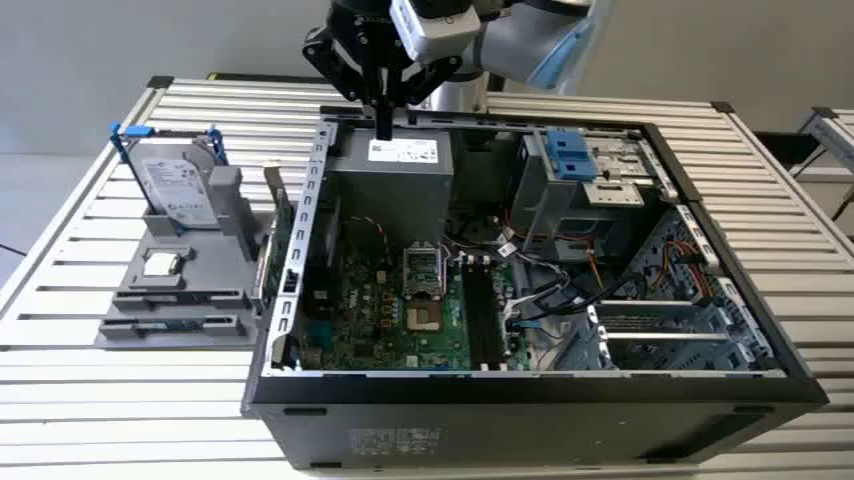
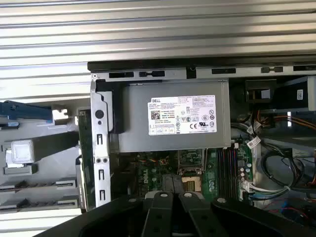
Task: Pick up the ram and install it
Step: 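Reach for the ram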
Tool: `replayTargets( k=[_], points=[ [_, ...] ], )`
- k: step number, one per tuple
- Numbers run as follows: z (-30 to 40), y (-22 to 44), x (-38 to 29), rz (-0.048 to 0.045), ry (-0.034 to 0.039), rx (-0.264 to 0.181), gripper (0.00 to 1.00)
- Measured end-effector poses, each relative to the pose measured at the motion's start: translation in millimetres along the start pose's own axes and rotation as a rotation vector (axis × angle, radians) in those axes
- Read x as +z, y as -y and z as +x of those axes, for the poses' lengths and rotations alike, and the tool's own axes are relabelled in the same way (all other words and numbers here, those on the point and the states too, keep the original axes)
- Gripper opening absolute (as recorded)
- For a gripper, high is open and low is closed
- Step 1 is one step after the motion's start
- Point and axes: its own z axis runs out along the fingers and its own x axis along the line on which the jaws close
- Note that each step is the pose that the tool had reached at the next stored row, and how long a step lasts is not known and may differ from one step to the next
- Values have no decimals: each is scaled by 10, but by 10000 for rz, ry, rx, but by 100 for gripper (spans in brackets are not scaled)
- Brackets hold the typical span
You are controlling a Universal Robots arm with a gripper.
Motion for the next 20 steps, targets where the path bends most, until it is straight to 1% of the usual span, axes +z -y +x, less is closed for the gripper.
replayTargets(
  k=[12,16,20],
  points=[
    [4,0,-1,1,0,1,0],
    [44,3,-1,1,0,0,0],
    [109,8,-3,0,0,0,0]
  ],
)
